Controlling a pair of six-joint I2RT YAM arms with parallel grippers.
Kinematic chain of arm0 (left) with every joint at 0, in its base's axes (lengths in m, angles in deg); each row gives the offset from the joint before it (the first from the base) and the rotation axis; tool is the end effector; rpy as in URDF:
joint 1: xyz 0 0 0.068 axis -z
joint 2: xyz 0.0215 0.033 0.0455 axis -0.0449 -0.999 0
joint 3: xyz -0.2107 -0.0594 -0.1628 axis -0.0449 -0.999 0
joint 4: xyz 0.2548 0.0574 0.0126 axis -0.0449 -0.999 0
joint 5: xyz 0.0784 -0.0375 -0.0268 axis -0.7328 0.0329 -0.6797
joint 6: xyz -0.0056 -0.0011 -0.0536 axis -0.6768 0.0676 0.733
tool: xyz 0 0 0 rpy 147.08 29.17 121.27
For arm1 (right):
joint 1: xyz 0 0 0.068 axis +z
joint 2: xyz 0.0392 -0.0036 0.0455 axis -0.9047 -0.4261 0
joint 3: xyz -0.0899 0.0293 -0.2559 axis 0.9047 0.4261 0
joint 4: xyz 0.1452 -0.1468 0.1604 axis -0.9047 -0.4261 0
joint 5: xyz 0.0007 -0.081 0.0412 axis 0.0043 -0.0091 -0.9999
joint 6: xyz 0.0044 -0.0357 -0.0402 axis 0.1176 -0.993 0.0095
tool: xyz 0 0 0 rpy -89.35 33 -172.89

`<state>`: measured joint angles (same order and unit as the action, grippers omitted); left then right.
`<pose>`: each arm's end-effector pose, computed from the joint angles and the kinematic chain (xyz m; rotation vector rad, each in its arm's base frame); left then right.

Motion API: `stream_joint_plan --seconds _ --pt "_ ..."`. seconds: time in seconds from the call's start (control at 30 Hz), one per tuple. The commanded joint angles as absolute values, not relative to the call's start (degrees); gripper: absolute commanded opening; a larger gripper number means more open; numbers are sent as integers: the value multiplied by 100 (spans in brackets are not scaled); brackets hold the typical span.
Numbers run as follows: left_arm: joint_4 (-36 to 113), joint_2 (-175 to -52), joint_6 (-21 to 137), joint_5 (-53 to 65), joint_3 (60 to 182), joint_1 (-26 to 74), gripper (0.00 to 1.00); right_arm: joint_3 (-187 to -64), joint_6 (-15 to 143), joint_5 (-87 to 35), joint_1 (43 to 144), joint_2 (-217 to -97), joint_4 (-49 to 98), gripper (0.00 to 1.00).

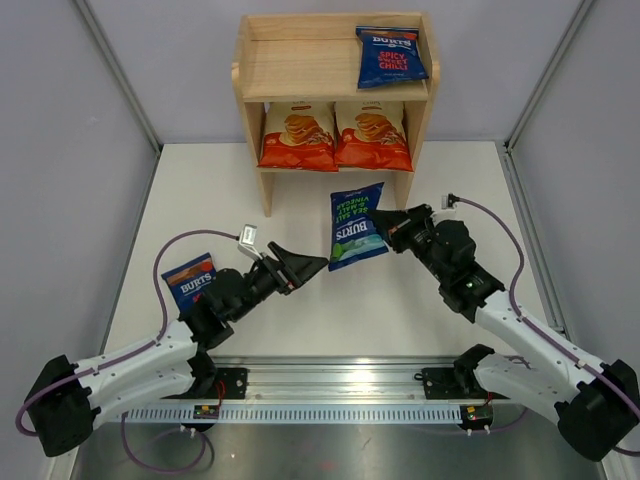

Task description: Place and organize the chips bags onto the shelf

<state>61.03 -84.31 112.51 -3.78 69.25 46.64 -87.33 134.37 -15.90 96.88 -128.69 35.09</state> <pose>0.1272 -0.1459 0.2485 -0.2911 1.7982 -1.4915 0.1887 0.1166 0.3049 0.7534 1.7157 1.3589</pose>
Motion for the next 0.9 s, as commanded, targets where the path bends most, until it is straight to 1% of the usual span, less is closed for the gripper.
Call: stream_joint_plan --seconds 0.0,0.2,0.3,0.4,0.63,0.67,0.73,0.77,0.8,0.87 --pt "7073 -8378 11070 -538 6893 4674 99 -9189 13672 -985 10063 -13097 4467 0" --pt "7037 -8027 10850 -811 6674 4674 99 -9374 13961 -1240 10467 -13239 4888 0" --pt "7397 -7878 10692 -750 6525 4674 99 -9356 14128 -1398 10652 -13248 5196 0" --pt "8126 -7912 10569 -460 6454 4674 99 -9479 14068 -1381 10880 -13309 5232 0" --pt "8541 -7816 10411 -257 6647 4674 99 -9541 14041 -1232 11530 -13555 5626 0" --pt "8515 -7754 10393 -292 6647 4674 98 -9541 14024 -1188 11601 -13582 5644 0" --pt "8269 -7614 10332 -484 6647 4674 92 -9506 13971 -1109 11716 -13591 5671 0" --pt "8233 -7439 10297 -529 6595 4674 85 -9488 13927 -1048 11786 -13565 5680 0" --pt "8137 -7350 10261 -573 6568 4674 81 -9479 13909 -1021 11830 -13547 5671 0" --pt "8031 -7087 10191 -740 6524 4674 68 -9436 13857 -1029 11909 -13529 5671 0"
